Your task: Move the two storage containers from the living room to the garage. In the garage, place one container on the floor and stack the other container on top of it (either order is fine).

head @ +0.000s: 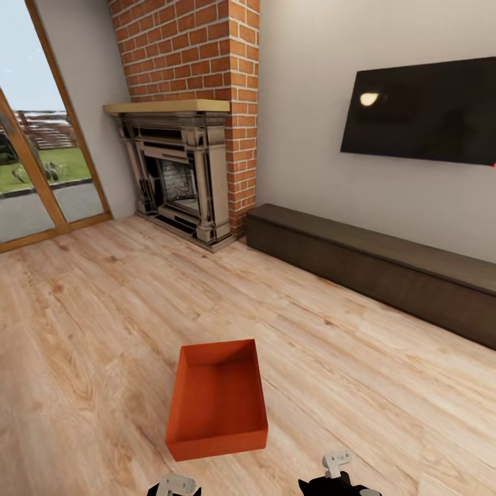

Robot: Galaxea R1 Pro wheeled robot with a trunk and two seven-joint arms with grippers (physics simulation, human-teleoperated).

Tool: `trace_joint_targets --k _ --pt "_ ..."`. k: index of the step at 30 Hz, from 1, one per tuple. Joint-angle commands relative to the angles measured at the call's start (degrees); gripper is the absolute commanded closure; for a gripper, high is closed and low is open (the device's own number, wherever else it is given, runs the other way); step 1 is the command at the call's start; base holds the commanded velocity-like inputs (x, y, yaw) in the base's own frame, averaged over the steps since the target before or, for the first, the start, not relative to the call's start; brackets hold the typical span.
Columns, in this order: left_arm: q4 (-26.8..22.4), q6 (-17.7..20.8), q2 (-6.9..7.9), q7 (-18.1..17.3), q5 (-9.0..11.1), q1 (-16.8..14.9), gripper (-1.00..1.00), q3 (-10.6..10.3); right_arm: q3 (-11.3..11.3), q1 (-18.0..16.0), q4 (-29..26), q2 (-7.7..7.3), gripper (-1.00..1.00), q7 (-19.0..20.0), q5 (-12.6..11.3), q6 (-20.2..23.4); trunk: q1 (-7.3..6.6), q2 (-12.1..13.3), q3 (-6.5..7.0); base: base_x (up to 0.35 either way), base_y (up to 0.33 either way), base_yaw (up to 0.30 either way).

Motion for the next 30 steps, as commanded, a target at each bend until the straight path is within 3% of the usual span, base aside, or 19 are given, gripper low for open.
trace_joint_targets --k 1,30 --pt "0.04 -0.26 0.01 0.1 -0.28 -0.03 -1.0 -0.13 0.38 -0.04 0.04 -0.03 -1.0 0.02 0.09 -0.26 0.02 -0.02 -0.05 0.274 0.001 0.0" --pt "0.04 -0.26 0.01 0.1 -0.28 -0.03 -1.0 -0.13 0.4 -0.04 0.04 -0.03 -1.0 0.03 0.09 -0.26 0.02 -0.02 -0.05 0.131 0.039 0.0"
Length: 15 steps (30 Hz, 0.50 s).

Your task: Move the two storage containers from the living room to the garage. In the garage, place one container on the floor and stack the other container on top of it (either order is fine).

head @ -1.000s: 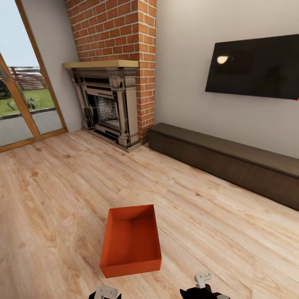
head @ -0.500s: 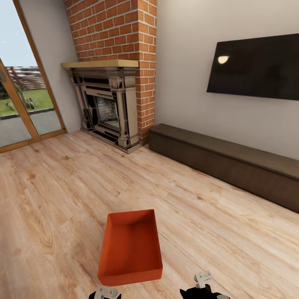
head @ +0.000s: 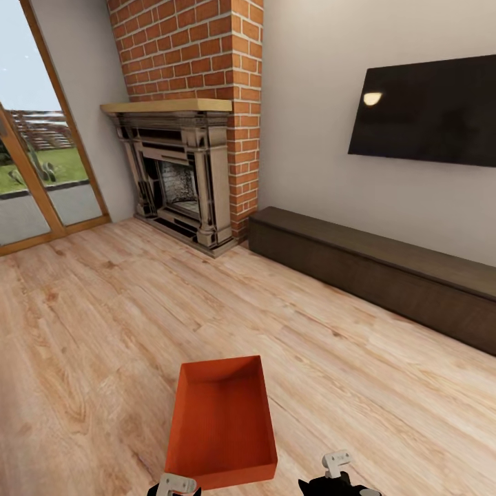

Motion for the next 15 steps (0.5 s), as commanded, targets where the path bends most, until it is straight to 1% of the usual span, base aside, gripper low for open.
trace_joint_targets --k 1,15 --pt "0.04 -0.26 0.03 0.1 -0.28 -0.03 -1.0 -0.13 0.37 -0.04 0.04 -0.03 -1.0 0.03 0.09 -0.26 -0.01 -0.02 -0.05 0.008 0.003 0.0" --pt "0.04 -0.26 0.01 0.1 -0.28 -0.03 -1.0 -0.13 0.38 -0.04 0.04 -0.03 -1.0 0.0 0.09 -0.26 -0.01 -0.02 -0.05 0.002 0.001 0.0"
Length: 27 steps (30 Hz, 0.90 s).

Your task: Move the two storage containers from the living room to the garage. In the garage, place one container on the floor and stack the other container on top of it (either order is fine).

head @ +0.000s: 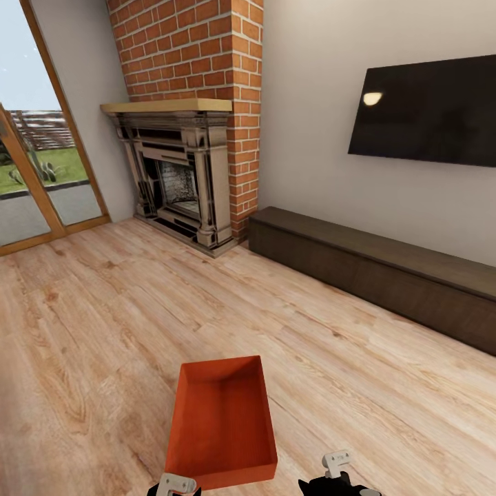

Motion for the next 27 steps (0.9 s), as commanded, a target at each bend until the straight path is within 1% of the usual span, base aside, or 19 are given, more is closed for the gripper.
trace_joint_targets --k 1,20,24,27 --pt "0.04 -0.26 0.01 0.1 -0.28 -0.03 -1.0 -0.13 0.38 -0.03 0.04 -0.03 -1.0 0.02 0.09 -0.26 -0.01 -0.02 -0.05 0.0 0.0 0.0" --pt "-0.05 -0.27 0.01 0.1 -0.28 -0.03 -1.0 -0.19 0.35 -0.03 -0.09 -0.03 -1.0 0.01 0.12 -0.29 -0.01 -0.02 -0.05 0.0 0.0 0.012" --pt "-3.05 -0.22 0.06 0.21 -0.28 -0.03 -1.0 -0.13 0.36 -0.12 -0.34 0.07 -1.0 -0.62 0.16 -0.45 -0.01 -0.02 -0.05 0.0 0.0 0.001" --pt "-4.39 -0.13 0.08 0.3 -0.26 -0.03 -1.0 0.41 0.4 -0.16 -1.04 0.63 -1.0 -2.94 0.17 -0.5 -0.01 -0.02 -0.05 0.0 0.0 0.0"
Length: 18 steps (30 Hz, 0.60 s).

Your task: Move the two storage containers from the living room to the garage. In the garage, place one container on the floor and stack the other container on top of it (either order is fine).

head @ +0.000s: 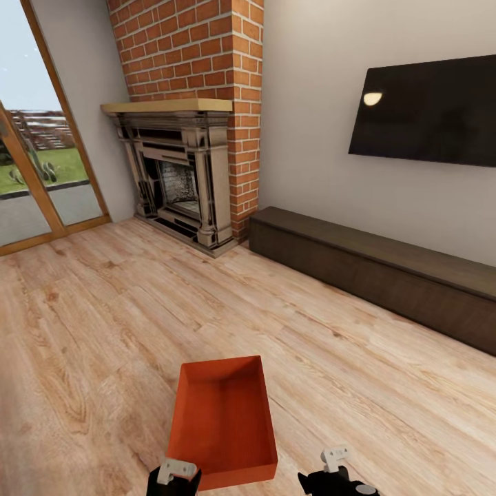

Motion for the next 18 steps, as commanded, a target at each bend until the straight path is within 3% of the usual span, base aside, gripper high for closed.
trace_joint_targets --k 1,4,5,9,14,18 --pt "-0.55 -0.17 0.0 0.45 -0.26 -0.03 -1.0 0.86 0.41 -0.05 -0.93 0.61 -1.0 -3.17 0.1 -0.23 -0.01 -0.02 -0.05 0.0 0.0 0.0" --pt "-1.13 -0.06 -0.03 2.77 -0.27 -0.05 -1.0 2.32 0.44 -0.07 -1.9 1.86 -1.0 -8.63 0.17 -0.22 -0.01 -0.02 -0.05 0.0 0.0 0.0" --pt "-1.33 0.01 -0.06 5.37 -0.25 -0.09 -1.0 2.97 0.46 -0.09 -2.27 2.66 -1.0 -11.81 0.29 -0.17 -0.01 -0.02 -0.05 0.0 0.0 0.0" --pt "-1.48 0.15 -0.12 12.42 -0.23 -0.22 -1.0 3.74 0.57 -0.26 -2.7 3.96 -1.0 -15.88 0.51 -0.07 -0.01 -0.02 -0.05 0.0 0.0 0.0" --pt "-1.44 0.0 -0.13 15.96 -0.17 -0.28 -1.0 4.07 0.68 -0.4 -2.9 4.53 -1.0 -17.33 0.61 -0.21 -0.01 -0.02 -0.05 0.0 0.0 0.0" --pt "-1.43 -0.07 -0.14 16.51 -0.15 -0.29 -1.0 4.14 0.71 -0.42 -2.96 4.62 -1.0 -17.54 0.62 -0.24 -0.01 -0.02 -0.05 0.0 0.0 0.0"
